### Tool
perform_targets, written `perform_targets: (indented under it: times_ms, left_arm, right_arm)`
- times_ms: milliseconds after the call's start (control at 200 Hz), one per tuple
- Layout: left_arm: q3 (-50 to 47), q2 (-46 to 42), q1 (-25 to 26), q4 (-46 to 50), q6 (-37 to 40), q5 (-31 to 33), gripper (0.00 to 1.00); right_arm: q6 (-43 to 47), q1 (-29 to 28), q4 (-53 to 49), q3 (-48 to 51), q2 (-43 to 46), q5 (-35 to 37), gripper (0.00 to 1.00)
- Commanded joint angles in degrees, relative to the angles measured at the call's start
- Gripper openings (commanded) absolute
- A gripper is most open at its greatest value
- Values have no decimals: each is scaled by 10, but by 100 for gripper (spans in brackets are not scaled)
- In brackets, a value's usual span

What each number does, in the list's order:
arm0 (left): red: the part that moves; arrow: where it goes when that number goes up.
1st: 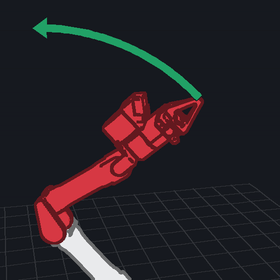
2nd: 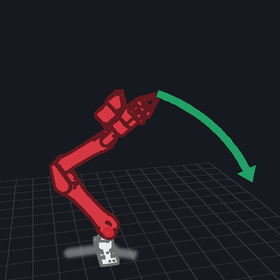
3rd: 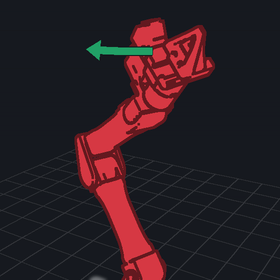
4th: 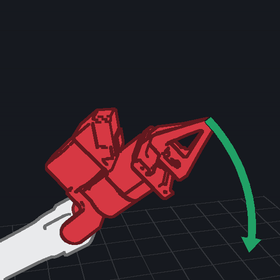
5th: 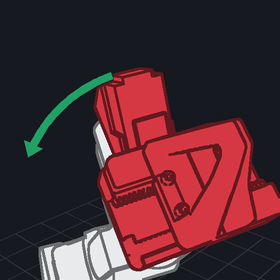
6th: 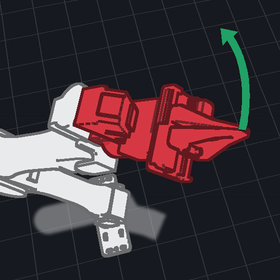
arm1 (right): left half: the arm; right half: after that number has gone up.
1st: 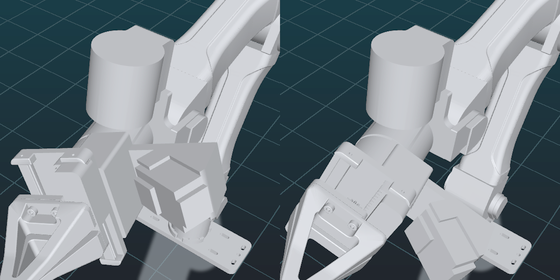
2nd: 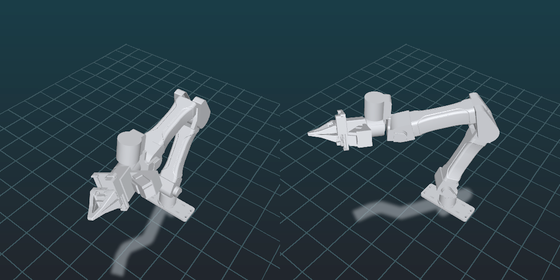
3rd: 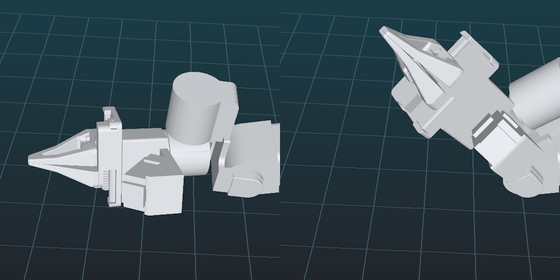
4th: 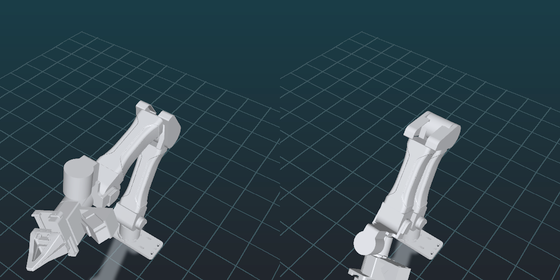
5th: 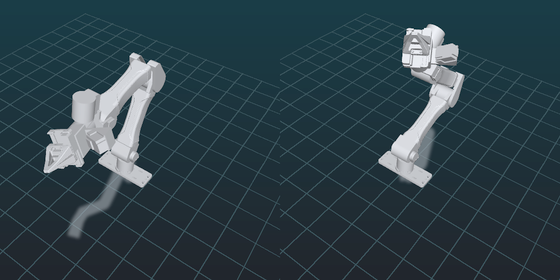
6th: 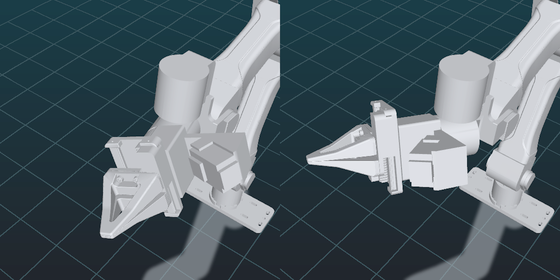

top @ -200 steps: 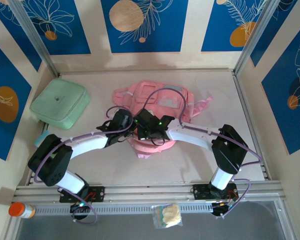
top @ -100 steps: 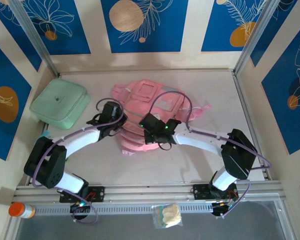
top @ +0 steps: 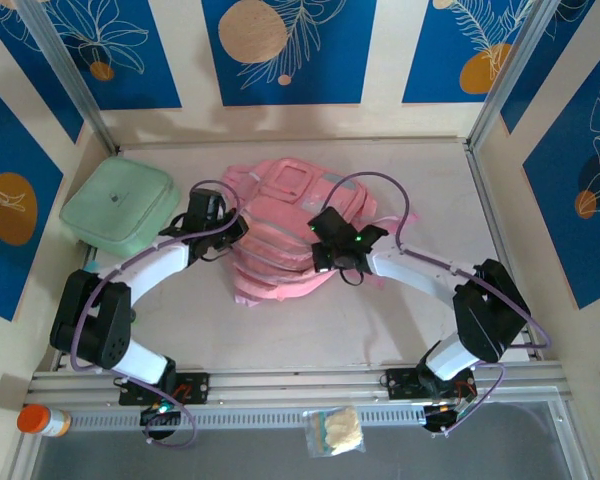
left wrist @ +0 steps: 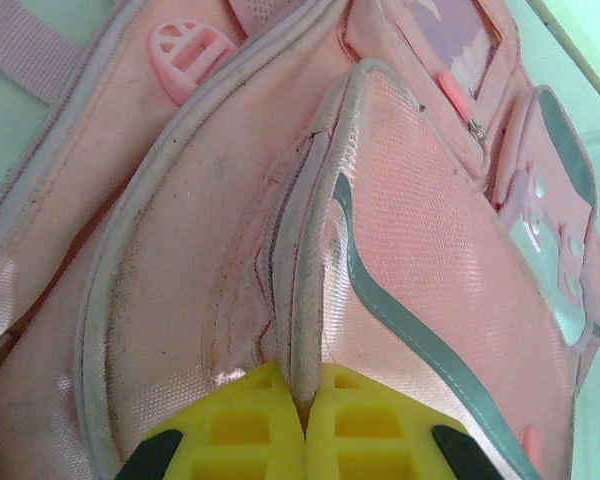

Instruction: Pack books, pencil case, and school supplies into a backpack

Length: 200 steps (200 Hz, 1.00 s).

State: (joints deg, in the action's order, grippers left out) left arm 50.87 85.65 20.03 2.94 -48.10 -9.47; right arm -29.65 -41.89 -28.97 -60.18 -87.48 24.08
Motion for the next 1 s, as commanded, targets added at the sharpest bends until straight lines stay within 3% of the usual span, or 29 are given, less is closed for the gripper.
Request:
perform_targets:
  times_ms: [0,75,115,175,290,430,555,670,710,760,855,930,995]
  left_arm:
    - [23,13,-17,-20,35,-20,0]
    - [30,12,-16,-17,40,-42,0]
    - [30,1,-16,-5,48,-42,0]
    - [23,-25,-16,17,63,-29,27]
    - [-21,-103,-17,43,82,1,44]
    - [-84,-225,-18,85,108,81,66]
    - [-108,-316,-21,160,177,247,100]
    - [-157,-369,-25,148,259,391,99]
    - [-184,-380,-26,111,297,428,99]
    - [-222,-386,-28,43,348,461,99]
    - [-309,-363,-38,-152,446,468,99]
    - [-354,-310,-54,-279,490,422,99]
    - [-363,-257,-62,-355,507,384,99]
  right_arm:
    - [42,28,0,-3,13,-7,0]
    - [65,11,-6,-15,16,-23,0]
    - [75,2,-12,-18,28,-43,12]
    - [73,0,-22,-20,52,-62,31]
    - [62,15,-40,-9,117,-45,62]
    - [28,68,1,71,216,43,74]
    - [65,159,100,159,292,36,80]
    - [77,236,171,224,336,73,89]
    - [84,264,215,257,350,77,100]
    - [100,301,284,301,355,46,99]
    - [131,348,388,358,329,26,99]
    - [148,372,464,391,295,22,99]
    - [152,400,528,406,255,-23,99]
